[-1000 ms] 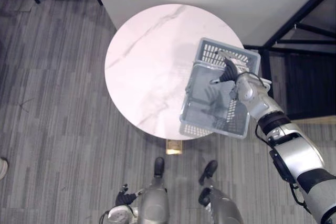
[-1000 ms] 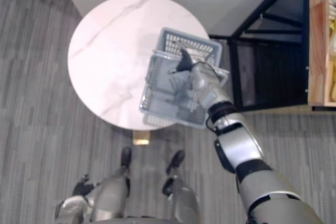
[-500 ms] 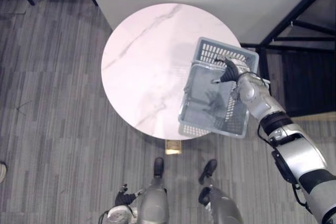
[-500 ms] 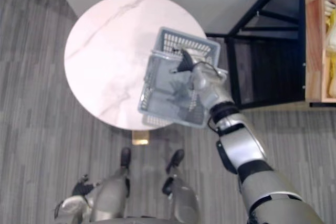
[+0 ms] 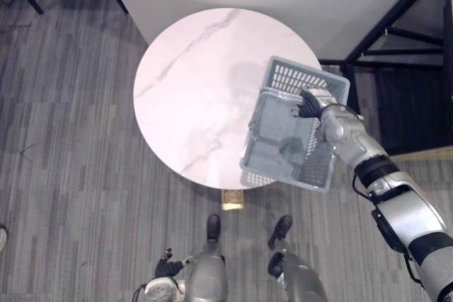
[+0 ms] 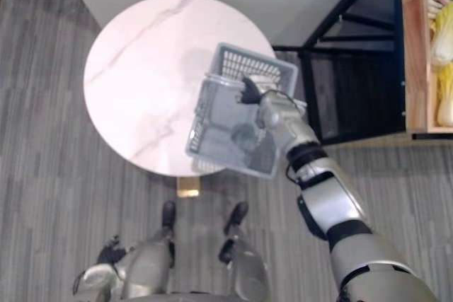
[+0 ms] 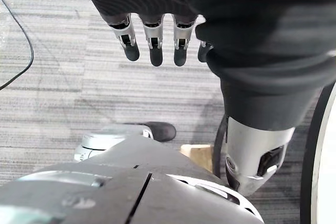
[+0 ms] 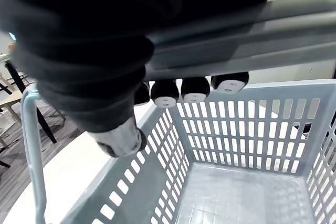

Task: Pick vegetable in the basket

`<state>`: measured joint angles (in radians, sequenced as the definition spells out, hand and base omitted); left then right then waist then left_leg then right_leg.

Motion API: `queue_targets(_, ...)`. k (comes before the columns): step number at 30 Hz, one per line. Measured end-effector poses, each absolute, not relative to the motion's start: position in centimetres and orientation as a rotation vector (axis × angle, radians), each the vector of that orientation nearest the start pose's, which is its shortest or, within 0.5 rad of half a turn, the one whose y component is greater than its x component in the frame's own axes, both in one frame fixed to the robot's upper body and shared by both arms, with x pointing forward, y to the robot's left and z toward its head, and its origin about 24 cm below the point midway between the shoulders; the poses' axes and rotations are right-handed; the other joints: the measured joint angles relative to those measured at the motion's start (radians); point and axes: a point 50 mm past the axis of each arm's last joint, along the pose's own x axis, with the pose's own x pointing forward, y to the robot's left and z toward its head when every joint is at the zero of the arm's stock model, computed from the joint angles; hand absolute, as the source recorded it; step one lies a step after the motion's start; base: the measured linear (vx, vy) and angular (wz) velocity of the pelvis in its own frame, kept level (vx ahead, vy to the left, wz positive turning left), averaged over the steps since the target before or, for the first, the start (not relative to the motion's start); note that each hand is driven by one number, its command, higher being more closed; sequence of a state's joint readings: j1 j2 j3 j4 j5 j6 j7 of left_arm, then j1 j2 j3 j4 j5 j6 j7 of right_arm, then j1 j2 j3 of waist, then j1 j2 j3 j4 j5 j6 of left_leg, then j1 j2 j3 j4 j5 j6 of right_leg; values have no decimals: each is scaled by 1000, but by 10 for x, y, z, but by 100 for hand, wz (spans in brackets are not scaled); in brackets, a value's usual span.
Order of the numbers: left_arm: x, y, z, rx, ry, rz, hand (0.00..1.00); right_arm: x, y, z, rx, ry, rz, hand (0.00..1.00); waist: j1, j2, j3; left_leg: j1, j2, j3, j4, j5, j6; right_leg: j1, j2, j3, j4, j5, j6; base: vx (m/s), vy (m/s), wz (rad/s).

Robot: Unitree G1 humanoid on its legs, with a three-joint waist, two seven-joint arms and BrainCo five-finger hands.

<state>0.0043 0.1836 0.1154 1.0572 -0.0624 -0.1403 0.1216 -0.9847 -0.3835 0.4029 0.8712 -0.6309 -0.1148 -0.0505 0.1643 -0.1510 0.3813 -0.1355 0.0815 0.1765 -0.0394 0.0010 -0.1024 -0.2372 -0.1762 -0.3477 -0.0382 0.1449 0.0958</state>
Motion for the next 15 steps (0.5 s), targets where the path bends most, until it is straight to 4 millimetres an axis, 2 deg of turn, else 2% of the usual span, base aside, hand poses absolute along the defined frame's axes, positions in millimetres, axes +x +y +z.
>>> queue_targets(3,133,241,-139,123,899,339,0,404,-137,159,-1285,-246,198,100,0,-1,-1,6,0,0,1,0,0,7,0,0,0,0,0,11,2,0)
queue_targets(6,132,245,-138,155,913,325,0,399,-129,147,-1331,-247,271,100,-4,-16,-12,21,2,1,0,0,0,21,2,0,-3,0,0,23,4,-1)
queue_targets(11,124,255,-138,179,936,328,0,381,-107,132,-1424,-320,461,100,-30,-57,-49,39,8,9,-3,0,0,43,7,9,-24,3,3,11,-6,-4)
queue_targets(13,119,260,-139,203,951,329,0,374,-96,135,-1455,-385,526,100,-42,-75,-68,52,14,15,-14,-1,0,57,18,12,-43,12,-4,35,-20,-12)
queue_targets(14,113,264,-139,219,967,336,0,366,-88,141,-1470,-456,583,100,-52,-93,-96,54,16,26,-14,-1,0,62,23,19,-60,19,-11,26,-7,-16)
queue_targets(15,112,265,-139,221,971,338,0,363,-87,142,-1475,-471,606,100,-53,-97,-107,56,17,30,-14,-1,0,64,26,22,-67,22,-11,32,-14,-18)
